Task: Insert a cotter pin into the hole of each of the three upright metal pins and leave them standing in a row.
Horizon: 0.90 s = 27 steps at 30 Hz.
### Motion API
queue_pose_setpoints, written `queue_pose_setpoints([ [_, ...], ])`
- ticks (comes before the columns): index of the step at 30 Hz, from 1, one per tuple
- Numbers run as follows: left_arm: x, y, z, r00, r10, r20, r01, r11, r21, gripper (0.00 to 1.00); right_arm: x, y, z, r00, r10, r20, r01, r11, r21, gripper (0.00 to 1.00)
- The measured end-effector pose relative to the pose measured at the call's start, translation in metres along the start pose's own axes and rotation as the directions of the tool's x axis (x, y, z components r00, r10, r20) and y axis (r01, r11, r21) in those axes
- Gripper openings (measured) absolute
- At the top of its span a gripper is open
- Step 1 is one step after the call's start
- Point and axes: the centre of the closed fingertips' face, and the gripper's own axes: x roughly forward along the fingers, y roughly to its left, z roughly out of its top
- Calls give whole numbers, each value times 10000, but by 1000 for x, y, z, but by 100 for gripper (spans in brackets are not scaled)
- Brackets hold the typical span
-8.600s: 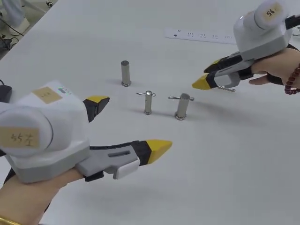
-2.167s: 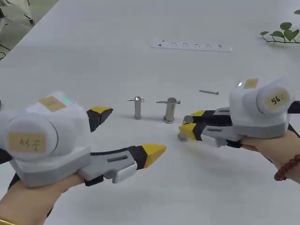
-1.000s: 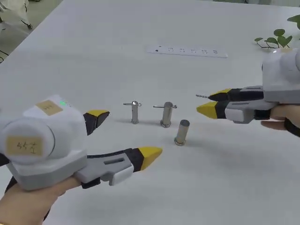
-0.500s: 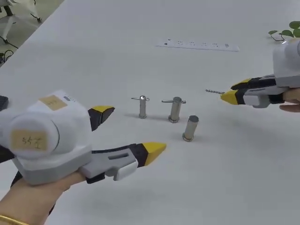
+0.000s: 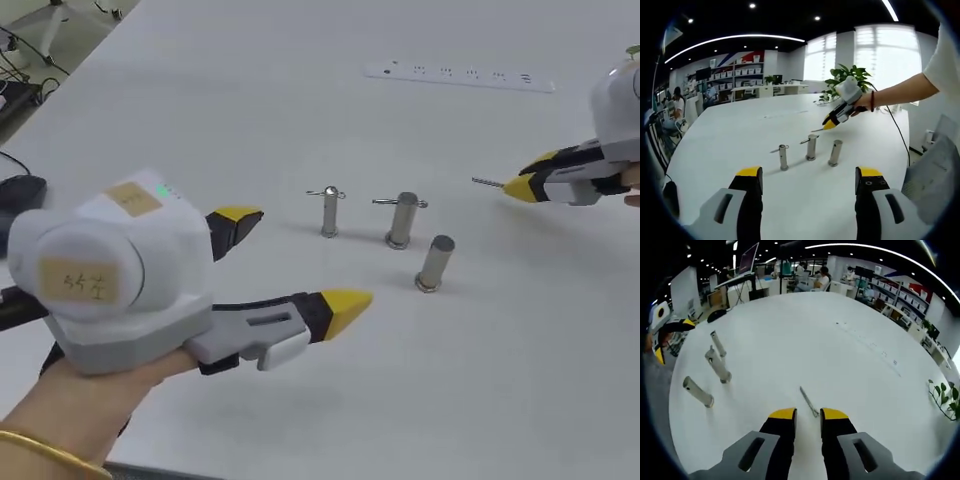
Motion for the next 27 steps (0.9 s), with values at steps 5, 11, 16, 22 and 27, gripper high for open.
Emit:
queue_pose_setpoints([
  [5,0,3,0,10000,72,-1,-72,10000,-36,73,7,-3,-1,9998,39,-203,-43,9998,-190,19],
  [11,-1,5,-1,9999,154,-1,-154,9998,-86,72,12,-6,-5,9984,248,-514,-267,9990,-362,17],
  [16,0,4,-2,9999,115,-64,-115,9999,-86,71,15,-4,-6,9959,678,-599,-706,9964,-466,12],
  [22,1,4,-1,10000,60,-18,-61,10000,-73,71,17,-3,-8,9892,1039,-1037,-1107,9919,-618,10],
  [27,1,2,-1,10000,18,-15,-18,10000,-60,71,18,-2,-8,9821,1237,-1421,-1361,9874,-809,6],
])
